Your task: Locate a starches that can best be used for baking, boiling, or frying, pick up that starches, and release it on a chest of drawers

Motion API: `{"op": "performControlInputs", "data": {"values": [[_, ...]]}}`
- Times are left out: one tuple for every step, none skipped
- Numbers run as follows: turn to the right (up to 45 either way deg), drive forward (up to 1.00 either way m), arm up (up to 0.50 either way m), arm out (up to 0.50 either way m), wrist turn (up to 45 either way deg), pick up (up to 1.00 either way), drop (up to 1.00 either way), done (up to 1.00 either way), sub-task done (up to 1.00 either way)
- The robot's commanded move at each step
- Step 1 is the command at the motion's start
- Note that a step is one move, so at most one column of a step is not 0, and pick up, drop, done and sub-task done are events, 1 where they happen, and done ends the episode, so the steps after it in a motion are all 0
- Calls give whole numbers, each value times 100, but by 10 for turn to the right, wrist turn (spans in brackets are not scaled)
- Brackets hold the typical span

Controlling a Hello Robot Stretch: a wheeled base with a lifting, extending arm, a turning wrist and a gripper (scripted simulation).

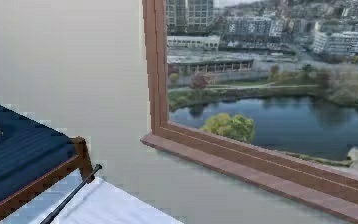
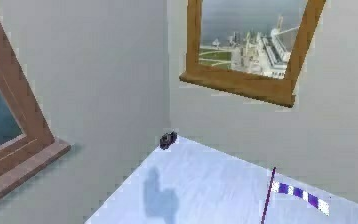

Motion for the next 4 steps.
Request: {"op": "performControlInputs", "data": {"values": [[-450, 0, 0, 0, 0, 0, 0, 0, 0], [-450, 0, 0, 0, 0, 0, 0, 0, 0], [-300, 0, 0, 0, 0, 0, 0, 0, 0], [-30, 0, 0, 0, 0, 0, 0, 0, 0]]}}
